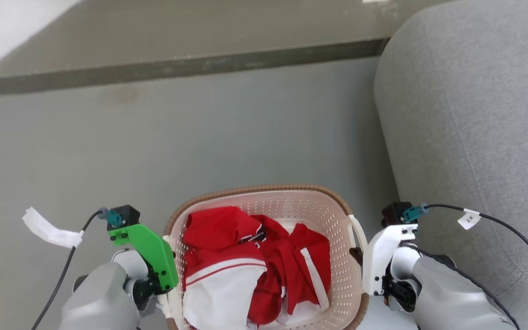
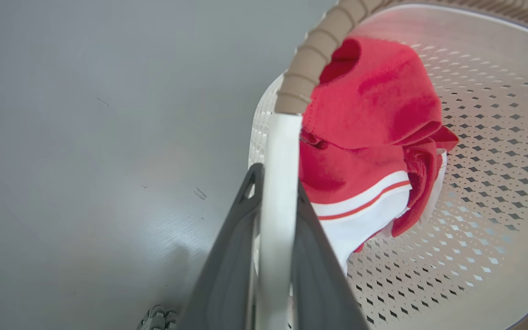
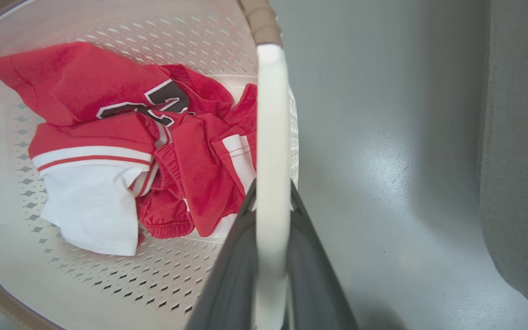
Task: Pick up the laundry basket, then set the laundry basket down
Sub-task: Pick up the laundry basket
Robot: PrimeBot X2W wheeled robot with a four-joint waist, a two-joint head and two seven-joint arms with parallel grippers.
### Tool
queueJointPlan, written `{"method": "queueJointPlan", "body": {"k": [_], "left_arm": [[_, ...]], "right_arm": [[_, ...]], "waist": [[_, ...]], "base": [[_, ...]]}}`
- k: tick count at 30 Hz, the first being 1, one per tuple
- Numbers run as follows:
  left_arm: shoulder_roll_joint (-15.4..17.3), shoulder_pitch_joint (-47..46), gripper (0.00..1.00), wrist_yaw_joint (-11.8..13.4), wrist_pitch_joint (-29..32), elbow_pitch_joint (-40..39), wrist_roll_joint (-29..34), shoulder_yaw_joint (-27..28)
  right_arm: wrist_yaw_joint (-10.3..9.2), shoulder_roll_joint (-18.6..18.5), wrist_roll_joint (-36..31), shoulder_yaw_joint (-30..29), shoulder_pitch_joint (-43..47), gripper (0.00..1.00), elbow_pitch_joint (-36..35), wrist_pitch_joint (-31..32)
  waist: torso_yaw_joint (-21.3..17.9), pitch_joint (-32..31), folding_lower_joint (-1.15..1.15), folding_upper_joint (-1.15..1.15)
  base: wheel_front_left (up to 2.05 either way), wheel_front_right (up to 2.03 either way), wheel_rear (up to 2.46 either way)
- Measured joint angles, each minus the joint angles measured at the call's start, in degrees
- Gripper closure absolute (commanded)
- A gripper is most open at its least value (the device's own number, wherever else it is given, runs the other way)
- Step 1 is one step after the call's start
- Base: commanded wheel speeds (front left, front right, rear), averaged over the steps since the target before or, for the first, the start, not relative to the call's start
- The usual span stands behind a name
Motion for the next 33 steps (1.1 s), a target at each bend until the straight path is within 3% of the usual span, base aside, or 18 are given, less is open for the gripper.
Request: {"method": "queueJointPlan", "body": {"k": [19, 33], "left_arm": [[0.3, 5.6, 1.0, 0.0, 4.6, 1.9, -2.4, -0.2], [0.3, 6.3, 1.0, 0.0, 6.8, 2.1, -3.0, -0.5]], "right_arm": [[0.38, 0.5, 4.1, 2.4, 4.1, 1.0, 0.7, 6.6], [0.37, 0.4, 6.9, 3.3, 4.8, 1.0, 0.7, 8.9]], "waist": [[-0.8, -10.7, 0.0, 0.0], [-1.4, -13.2, 0.0, 0.0]], "base": [[0.0, 0.0, 0.0], [0.0, 0.0, 0.0]]}}
